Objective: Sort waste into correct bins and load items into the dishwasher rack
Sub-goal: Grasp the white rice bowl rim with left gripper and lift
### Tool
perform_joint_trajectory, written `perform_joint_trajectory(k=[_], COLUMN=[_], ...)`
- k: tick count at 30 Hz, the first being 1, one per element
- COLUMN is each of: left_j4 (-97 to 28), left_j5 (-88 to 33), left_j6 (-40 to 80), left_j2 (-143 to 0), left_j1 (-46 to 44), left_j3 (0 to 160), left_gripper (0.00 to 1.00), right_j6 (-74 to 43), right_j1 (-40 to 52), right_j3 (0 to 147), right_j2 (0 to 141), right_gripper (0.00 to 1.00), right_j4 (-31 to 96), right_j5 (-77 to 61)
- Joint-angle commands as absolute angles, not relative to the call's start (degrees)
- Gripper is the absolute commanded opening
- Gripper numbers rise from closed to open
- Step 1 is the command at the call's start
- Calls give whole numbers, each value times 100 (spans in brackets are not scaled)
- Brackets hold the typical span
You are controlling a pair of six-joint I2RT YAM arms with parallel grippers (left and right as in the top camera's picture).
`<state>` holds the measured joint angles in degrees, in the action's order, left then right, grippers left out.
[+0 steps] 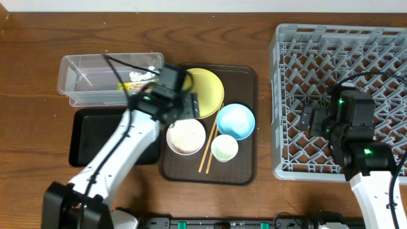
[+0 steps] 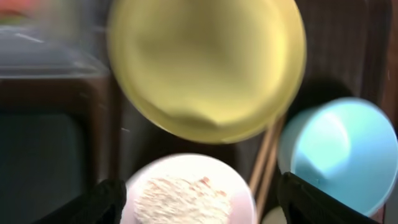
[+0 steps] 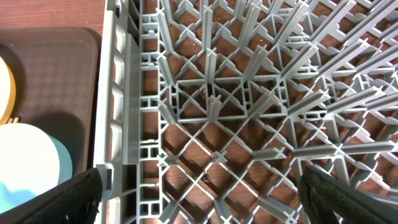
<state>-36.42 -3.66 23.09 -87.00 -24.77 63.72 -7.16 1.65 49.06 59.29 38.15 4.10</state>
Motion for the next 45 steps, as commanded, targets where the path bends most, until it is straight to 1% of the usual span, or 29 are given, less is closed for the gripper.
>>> perform_joint_trajectory(k=[1, 7, 9, 12, 14, 18, 19, 23, 26, 31, 34, 35, 37, 45], left_j4=[-3577, -3553, -3553, -3553, -3551, -3553, -3553, -3555, -3555, -3527, -3533, -3533, -3533, -3787], left_j5=[-355, -346, -344, -344, -344, -344, -344, -344, -364, -364, -364, -364, -364, -366], left_j6=[2171, 2851, 2928, 2930, 2952, 2989, 2989, 3059, 3094, 3096, 3096, 3096, 3096, 3085], left_j2=[-8934, -9467, -9640, -9874, -9988, -10106, -10130, -10287, -10403, -10416, -10416, -10416, -10416, -10300], left_j1=[-2783, -3120, -3192, -3262, -3267, -3267, -3267, -3282, -3321, -3345, -3347, -3345, -3345, -3347], left_j3=[6294, 6294, 6294, 6294, 6294, 6294, 6294, 6294, 6289, 6289, 6289, 6289, 6289, 6381], left_gripper=[79, 72, 71, 65, 59, 44, 42, 40, 34, 21, 19, 13, 7, 6], right_j6=[-661, -661, -661, -661, -661, -661, -661, -661, -661, -661, -661, -661, -661, -661], right_j1=[211, 211, 211, 211, 211, 211, 211, 211, 211, 211, 211, 211, 211, 211], right_j3=[5004, 5004, 5004, 5004, 5004, 5004, 5004, 5004, 5004, 5004, 5004, 5004, 5004, 5004], right_j2=[5916, 5916, 5916, 5916, 5916, 5916, 5916, 5916, 5916, 5916, 5916, 5916, 5916, 5916], right_gripper=[99, 99, 99, 99, 99, 99, 99, 99, 99, 99, 98, 99, 99, 99], right_j4=[3820, 3861, 3885, 3938, 3964, 3970, 3970, 3970, 3970, 4005, 4003, 4003, 4007, 4012], right_j5=[443, 443, 443, 443, 443, 443, 443, 443, 443, 445, 445, 445, 445, 445])
